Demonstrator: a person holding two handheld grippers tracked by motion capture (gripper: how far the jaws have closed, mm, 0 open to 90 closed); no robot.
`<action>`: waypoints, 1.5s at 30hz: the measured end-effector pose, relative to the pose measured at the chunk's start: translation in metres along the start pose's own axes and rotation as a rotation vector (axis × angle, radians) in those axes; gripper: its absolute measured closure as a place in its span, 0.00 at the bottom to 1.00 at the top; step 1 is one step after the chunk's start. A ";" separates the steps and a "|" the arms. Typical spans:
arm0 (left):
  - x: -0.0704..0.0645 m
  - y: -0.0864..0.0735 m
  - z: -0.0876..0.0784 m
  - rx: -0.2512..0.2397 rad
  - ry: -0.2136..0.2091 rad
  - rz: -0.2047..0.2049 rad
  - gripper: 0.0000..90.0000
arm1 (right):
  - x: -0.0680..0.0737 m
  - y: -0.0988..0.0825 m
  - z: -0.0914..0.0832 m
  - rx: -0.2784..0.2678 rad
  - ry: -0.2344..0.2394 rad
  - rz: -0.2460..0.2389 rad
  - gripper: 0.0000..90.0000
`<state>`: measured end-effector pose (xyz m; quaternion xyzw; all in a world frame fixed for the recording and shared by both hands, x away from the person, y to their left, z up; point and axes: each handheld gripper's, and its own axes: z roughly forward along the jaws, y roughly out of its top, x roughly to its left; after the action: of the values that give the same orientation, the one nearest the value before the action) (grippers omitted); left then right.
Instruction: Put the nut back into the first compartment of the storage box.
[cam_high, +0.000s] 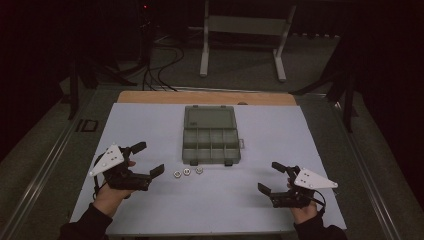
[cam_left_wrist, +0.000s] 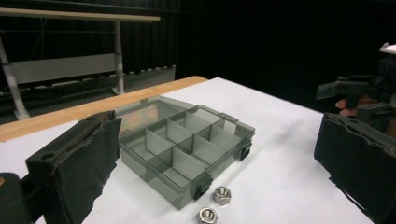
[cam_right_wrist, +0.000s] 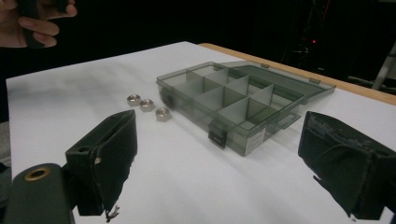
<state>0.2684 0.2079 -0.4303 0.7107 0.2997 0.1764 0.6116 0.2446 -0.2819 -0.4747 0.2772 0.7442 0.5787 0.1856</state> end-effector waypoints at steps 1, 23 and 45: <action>0.000 0.002 0.003 0.013 -0.008 0.006 0.01 | 0.000 0.000 0.000 0.001 0.000 -0.002 0.13; 0.008 -0.032 0.056 0.326 -0.128 0.066 0.21 | 0.001 0.000 0.001 0.005 0.016 0.003 0.13; 0.012 -0.071 0.083 0.579 -0.095 0.161 0.50 | 0.000 -0.001 0.002 0.013 0.021 0.008 0.14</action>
<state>0.3143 0.1575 -0.5163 0.8843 0.2513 0.0980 0.3811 0.2459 -0.2806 -0.4761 0.2754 0.7487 0.5775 0.1737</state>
